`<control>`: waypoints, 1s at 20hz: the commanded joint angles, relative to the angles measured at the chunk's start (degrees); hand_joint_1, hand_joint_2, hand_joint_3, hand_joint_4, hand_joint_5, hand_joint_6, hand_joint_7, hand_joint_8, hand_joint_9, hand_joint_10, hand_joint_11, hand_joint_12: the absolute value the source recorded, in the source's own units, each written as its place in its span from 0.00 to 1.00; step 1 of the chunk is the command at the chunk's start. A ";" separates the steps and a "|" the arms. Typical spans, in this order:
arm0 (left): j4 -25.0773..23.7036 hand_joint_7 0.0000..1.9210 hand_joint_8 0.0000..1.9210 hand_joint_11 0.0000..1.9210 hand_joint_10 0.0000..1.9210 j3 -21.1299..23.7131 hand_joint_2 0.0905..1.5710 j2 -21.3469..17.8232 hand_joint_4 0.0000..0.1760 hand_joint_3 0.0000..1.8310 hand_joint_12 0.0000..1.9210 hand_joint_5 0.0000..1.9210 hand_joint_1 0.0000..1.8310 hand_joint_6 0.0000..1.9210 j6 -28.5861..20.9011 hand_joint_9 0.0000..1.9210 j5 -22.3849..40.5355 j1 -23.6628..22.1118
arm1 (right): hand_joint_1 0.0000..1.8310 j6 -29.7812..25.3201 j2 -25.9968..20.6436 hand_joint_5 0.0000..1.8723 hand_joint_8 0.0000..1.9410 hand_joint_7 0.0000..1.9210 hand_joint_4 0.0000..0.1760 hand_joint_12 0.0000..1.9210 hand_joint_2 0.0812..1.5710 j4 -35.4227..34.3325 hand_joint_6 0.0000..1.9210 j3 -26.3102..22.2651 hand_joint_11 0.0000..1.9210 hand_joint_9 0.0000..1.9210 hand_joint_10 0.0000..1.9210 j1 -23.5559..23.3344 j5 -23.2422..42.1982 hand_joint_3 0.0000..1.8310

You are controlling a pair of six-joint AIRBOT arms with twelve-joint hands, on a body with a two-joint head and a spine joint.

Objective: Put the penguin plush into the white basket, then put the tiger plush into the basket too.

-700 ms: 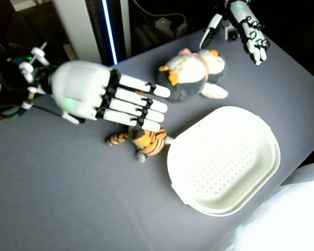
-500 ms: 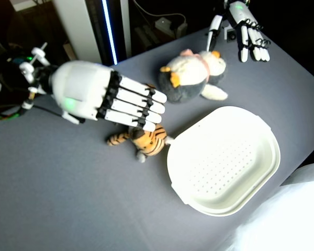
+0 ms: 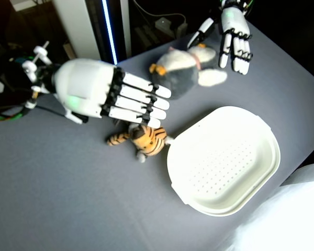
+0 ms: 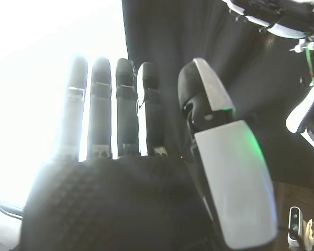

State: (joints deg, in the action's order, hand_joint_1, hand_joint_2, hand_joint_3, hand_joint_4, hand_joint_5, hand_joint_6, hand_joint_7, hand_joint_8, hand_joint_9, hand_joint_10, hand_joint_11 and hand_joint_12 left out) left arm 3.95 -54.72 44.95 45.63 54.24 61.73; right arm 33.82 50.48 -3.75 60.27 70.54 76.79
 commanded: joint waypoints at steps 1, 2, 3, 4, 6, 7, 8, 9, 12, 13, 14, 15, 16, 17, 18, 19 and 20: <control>-1.62 0.00 0.00 0.06 0.00 -0.18 0.38 0.92 1.00 0.00 0.05 0.00 0.46 0.00 0.01 0.00 1.00 -1.10 | 0.42 -0.40 0.04 0.24 0.00 0.22 0.14 0.34 0.85 -0.98 0.00 0.26 0.08 0.21 0.00 -0.71 6.67 0.00; -2.85 0.03 0.00 0.07 0.00 -0.51 0.39 1.33 1.00 0.00 0.07 0.01 0.45 0.00 -0.19 0.03 -0.99 -1.84 | 0.43 -0.40 0.04 0.24 0.00 0.22 0.11 0.35 0.85 -0.96 0.00 0.27 0.08 0.21 0.00 -0.71 6.65 0.00; -3.21 0.13 0.01 0.08 0.01 -0.50 0.42 1.43 0.82 0.00 0.09 0.12 0.42 0.01 -0.21 0.08 -1.41 -1.99 | 0.43 -0.40 0.04 0.25 0.00 0.22 0.09 0.35 0.85 -0.95 0.00 0.30 0.08 0.21 0.00 -0.71 6.65 0.00; -3.78 0.22 0.01 0.08 0.00 -0.44 0.45 1.55 0.59 0.00 0.15 0.22 0.40 0.01 -0.59 0.14 -1.83 -2.06 | 0.43 -0.40 0.04 0.25 0.00 0.22 0.08 0.35 0.85 -0.95 0.00 0.32 0.08 0.21 0.00 -0.75 6.63 0.00; -4.87 0.45 0.01 0.09 0.01 -0.47 0.51 1.74 0.15 0.00 0.34 0.44 0.44 0.01 -1.38 0.33 -2.58 -2.08 | 0.43 -0.41 0.04 0.25 0.00 0.22 0.14 0.35 0.84 -0.96 0.00 0.35 0.08 0.21 0.00 -0.77 6.52 0.00; -5.41 0.57 0.03 0.12 0.02 -0.46 0.56 1.84 0.00 0.00 0.53 0.54 0.51 0.01 -1.55 0.44 -3.16 -2.14 | 0.43 -0.41 0.04 0.25 0.00 0.23 0.10 0.35 0.84 -0.96 0.00 0.36 0.07 0.21 0.00 -0.77 6.42 0.00; -5.76 0.59 0.38 0.20 0.18 -0.47 0.61 1.86 0.00 0.00 0.71 0.68 0.66 0.04 -1.61 0.53 -3.45 -2.16 | 0.43 -0.41 0.04 0.25 0.00 0.23 0.07 0.37 0.84 -0.97 0.00 0.39 0.07 0.21 0.00 -0.77 6.32 0.00; -5.74 0.54 0.57 0.27 0.48 -0.55 0.65 1.51 0.00 0.00 0.80 0.72 0.69 0.01 -1.97 0.49 -2.56 -2.17 | 0.43 -0.41 0.04 0.25 0.00 0.22 0.08 0.38 0.84 -0.97 0.00 0.41 0.07 0.21 0.00 -0.77 6.27 0.00; -4.61 0.55 0.58 0.45 0.68 -0.58 0.65 -1.08 0.00 0.00 0.87 0.72 0.70 0.00 -3.02 0.50 3.90 -2.82 | 0.45 -0.43 0.04 0.25 0.00 0.23 0.13 0.38 0.85 -0.96 0.00 0.55 0.07 0.22 0.00 -1.00 6.02 0.00; -4.05 0.53 0.63 0.44 0.72 -0.58 0.66 -1.91 0.00 0.00 0.87 0.71 0.70 0.00 -3.01 0.49 6.21 -3.33 | 0.44 -0.43 0.06 0.25 0.00 0.22 0.12 0.39 0.84 -0.96 0.00 0.58 0.06 0.21 0.00 -1.07 5.95 0.00; -3.11 0.49 0.82 0.49 0.94 -0.71 0.62 -2.95 0.00 0.00 0.97 0.73 0.67 0.07 -2.45 0.49 9.05 -4.36 | 0.41 -0.43 0.07 0.25 0.00 0.22 0.14 0.39 0.84 -0.96 0.00 0.63 0.06 0.21 0.00 -1.14 5.90 0.00; -1.65 0.45 0.81 0.30 0.96 -0.88 0.64 -3.87 0.00 0.00 0.99 0.63 0.65 0.29 0.00 0.38 10.85 -6.53 | 0.40 -0.43 0.09 0.25 0.00 0.23 0.11 0.40 0.84 -0.96 0.00 0.72 0.06 0.21 0.00 -1.20 5.83 0.00; -0.30 0.46 0.81 0.26 0.97 -1.35 0.64 -4.01 0.00 0.00 1.00 0.60 0.65 0.35 3.28 0.37 10.89 -9.07 | 0.41 -0.43 0.10 0.25 0.00 0.22 0.07 0.41 0.84 -0.96 0.00 0.77 0.05 0.21 0.00 -1.28 5.76 0.00; 1.85 0.49 0.70 0.39 0.81 -2.65 0.67 -3.21 0.00 0.00 0.94 0.60 0.69 0.23 7.22 0.47 9.06 -12.25 | 0.43 -0.43 0.14 0.25 0.00 0.22 0.04 0.42 0.84 -0.95 0.00 0.86 0.05 0.21 0.00 -1.35 5.71 0.00; 3.58 0.56 0.57 0.48 0.63 -4.96 0.65 -1.34 0.00 0.00 0.83 0.66 0.70 0.12 9.47 0.56 5.90 -15.96 | 0.44 -0.43 0.15 0.25 0.00 0.23 0.00 0.42 0.84 -0.95 0.00 0.92 0.06 0.22 0.00 -1.40 5.68 0.00; 4.58 0.53 0.62 0.43 0.68 -7.76 0.66 1.06 0.00 0.00 0.91 0.68 0.70 0.06 9.96 0.51 2.32 -19.31 | 0.43 -0.43 0.15 0.25 0.00 0.23 0.00 0.42 0.84 -0.95 0.00 0.93 0.06 0.22 0.00 -1.40 5.68 0.00; 5.41 0.61 0.45 0.39 0.42 -12.21 0.63 4.15 0.00 0.00 0.64 0.70 0.70 0.08 9.94 0.54 -3.55 -23.12 | 0.41 -0.43 0.14 0.26 0.00 0.23 0.00 0.41 0.85 -0.94 0.00 1.01 0.06 0.22 0.00 -1.37 5.68 0.00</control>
State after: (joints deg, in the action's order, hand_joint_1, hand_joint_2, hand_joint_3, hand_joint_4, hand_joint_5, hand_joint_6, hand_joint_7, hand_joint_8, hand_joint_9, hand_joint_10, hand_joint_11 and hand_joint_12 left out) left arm 10.41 -68.47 49.67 55.75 47.94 38.35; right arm 33.69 50.50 -3.79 61.08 69.82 75.50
